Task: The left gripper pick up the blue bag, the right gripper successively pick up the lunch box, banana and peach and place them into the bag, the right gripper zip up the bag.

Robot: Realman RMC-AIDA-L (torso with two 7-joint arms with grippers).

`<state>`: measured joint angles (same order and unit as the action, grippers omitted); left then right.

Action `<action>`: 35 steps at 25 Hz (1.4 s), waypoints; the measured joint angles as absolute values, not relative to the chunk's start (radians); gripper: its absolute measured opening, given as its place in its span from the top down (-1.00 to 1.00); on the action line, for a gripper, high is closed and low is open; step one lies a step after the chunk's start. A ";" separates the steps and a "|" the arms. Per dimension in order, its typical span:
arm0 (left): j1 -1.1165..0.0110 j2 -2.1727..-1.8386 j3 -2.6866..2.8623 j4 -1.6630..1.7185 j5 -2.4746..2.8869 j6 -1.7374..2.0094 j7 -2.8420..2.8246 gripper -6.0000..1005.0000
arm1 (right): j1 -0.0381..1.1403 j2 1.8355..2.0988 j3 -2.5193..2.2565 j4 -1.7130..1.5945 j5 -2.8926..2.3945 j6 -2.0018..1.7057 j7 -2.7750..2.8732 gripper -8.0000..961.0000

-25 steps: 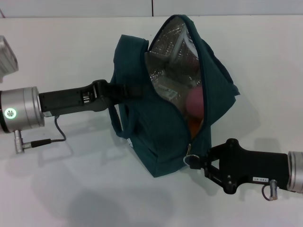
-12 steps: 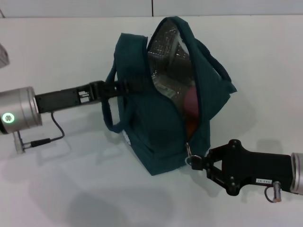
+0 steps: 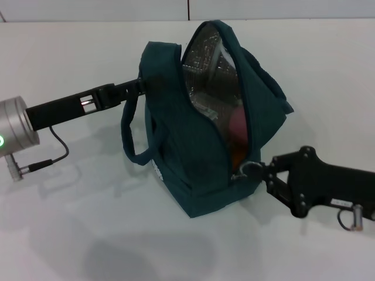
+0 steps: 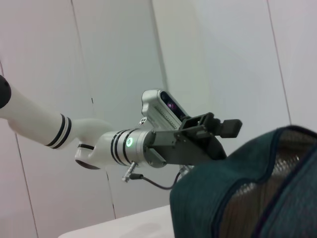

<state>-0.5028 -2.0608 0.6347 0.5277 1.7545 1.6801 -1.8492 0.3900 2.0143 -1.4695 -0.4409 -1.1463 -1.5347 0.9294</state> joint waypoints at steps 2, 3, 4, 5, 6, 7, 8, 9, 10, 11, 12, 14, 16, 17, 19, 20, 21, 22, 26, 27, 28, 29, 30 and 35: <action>-0.503 -2.059 0.635 0.528 1.747 1.681 -1.845 -0.56 | 0.411 2.021 -1.470 -0.447 -1.139 -1.521 0.928 0.95; -0.497 -2.055 0.634 0.528 1.712 1.681 -1.829 -0.59 | 0.423 2.024 -1.471 -0.450 -1.131 -1.515 0.927 0.95; -0.494 -2.054 0.634 0.528 1.696 1.681 -1.818 -0.62 | 0.439 2.026 -1.473 -0.453 -1.115 -1.513 0.926 0.95; -0.489 -2.053 0.634 0.528 1.673 1.681 -1.800 -0.64 | 0.452 2.027 -1.476 -0.457 -1.096 -1.513 0.926 0.95; -0.484 -2.053 0.634 0.529 1.658 1.681 -1.780 -0.67 | 0.459 2.027 -1.478 -0.462 -1.075 -1.513 0.926 0.95; -0.479 -2.053 0.634 0.529 1.642 1.681 -1.761 -0.70 | 0.465 2.027 -1.479 -0.470 -1.058 -1.515 0.925 0.95; -0.473 -2.053 0.634 0.529 1.635 1.681 -1.744 -0.73 | 0.468 2.027 -1.479 -0.483 -1.041 -1.515 0.925 0.95; -0.468 -2.053 0.634 0.529 1.627 1.681 -1.731 -0.75 | 0.473 2.027 -1.479 -0.499 -1.026 -1.515 0.925 0.95; -0.461 -2.053 0.634 0.529 1.616 1.681 -1.718 -0.75 | 0.479 2.027 -1.480 -0.514 -1.015 -1.514 0.925 0.95; -0.454 -2.052 0.634 0.529 1.605 1.681 -1.710 -0.75 | 0.486 2.028 -1.481 -0.529 -1.008 -1.513 0.925 0.95; -0.449 -2.052 0.634 0.529 1.596 1.681 -1.705 -0.75 | 0.496 2.028 -1.482 -0.542 -1.001 -1.507 0.927 0.95; -0.440 -2.047 0.633 0.529 1.577 1.683 -1.699 -0.74 | 0.510 2.028 -1.482 -0.556 -0.985 -1.491 0.928 0.95; -0.438 -2.043 0.633 0.529 1.570 1.689 -1.699 -0.74 | 0.527 2.028 -1.482 -0.563 -0.963 -1.466 0.930 0.94; -0.437 -2.040 0.633 0.529 1.568 1.693 -1.698 -0.74 | 0.540 2.028 -1.482 -0.564 -0.957 -1.454 0.930 0.94; -0.433 -2.036 0.634 0.529 1.568 1.699 -1.698 -0.74 | 0.575 2.028 -1.482 -0.565 -0.952 -1.431 0.930 0.94; -0.430 -2.033 0.633 0.529 1.568 1.701 -1.697 -0.74 | 0.595 2.028 -1.482 -0.562 -0.954 -1.420 0.929 0.94; -0.427 -2.031 0.633 0.529 1.567 1.702 -1.696 -0.74 | 0.609 2.028 -1.482 -0.560 -0.955 -1.411 0.929 0.94; -0.424 -2.029 0.633 0.529 1.567 1.702 -1.695 -0.74 | 0.624 2.028 -1.485 -0.560 -0.956 -1.398 0.929 0.94; -0.394 -2.020 0.634 0.554 1.566 1.703 -1.696 -0.74 | 0.695 2.027 -1.524 -0.558 -0.957 -1.341 0.931 0.94; -0.382 -2.020 0.634 0.563 1.566 1.703 -1.696 -0.74 | 0.710 2.028 -1.539 -0.558 -0.957 -1.328 0.931 0.94; -0.370 -2.020 0.631 0.572 1.566 1.702 -1.696 -0.74 | 0.724 2.027 -1.559 -0.558 -0.955 -1.315 0.931 0.94; -0.361 -2.020 0.622 0.577 1.566 1.701 -1.696 -0.74 | 0.735 2.028 -1.578 -0.561 -0.954 -1.305 0.931 0.94; -0.356 -2.020 0.612 0.578 1.568 1.699 -1.695 -0.74 | 0.743 2.028 -1.596 -0.565 -0.950 -1.301 0.932 0.94; -0.332 -2.015 0.571 0.580 1.580 1.696 -1.693 -0.74 | 0.758 2.028 -1.663 -0.578 -0.919 -1.274 0.928 0.93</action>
